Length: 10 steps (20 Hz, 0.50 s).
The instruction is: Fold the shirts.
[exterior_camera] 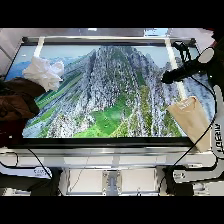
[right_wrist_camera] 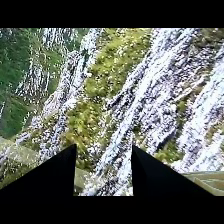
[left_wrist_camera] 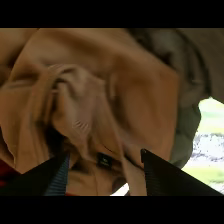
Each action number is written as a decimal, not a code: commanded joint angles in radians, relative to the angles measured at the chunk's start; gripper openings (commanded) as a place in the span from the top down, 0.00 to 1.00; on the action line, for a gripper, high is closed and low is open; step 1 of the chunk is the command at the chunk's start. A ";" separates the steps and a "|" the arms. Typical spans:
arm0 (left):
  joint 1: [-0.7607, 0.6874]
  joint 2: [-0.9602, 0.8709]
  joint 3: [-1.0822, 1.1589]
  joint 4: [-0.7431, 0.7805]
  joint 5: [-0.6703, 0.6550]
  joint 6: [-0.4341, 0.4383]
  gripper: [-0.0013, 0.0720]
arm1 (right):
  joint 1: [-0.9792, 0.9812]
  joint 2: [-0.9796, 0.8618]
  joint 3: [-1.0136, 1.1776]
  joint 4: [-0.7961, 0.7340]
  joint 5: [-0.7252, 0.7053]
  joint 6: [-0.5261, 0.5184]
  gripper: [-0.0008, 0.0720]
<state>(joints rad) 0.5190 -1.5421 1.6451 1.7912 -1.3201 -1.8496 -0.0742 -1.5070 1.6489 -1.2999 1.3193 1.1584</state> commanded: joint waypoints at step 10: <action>0.123 -0.112 -0.031 -0.138 0.150 -0.048 0.28 | 0.001 0.001 0.001 0.048 0.030 0.000 0.43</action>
<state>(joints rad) 0.6365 -1.6184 1.6150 1.6657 -1.2201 -1.8957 -0.0738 -1.5070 1.6489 -1.2812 1.3384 1.1584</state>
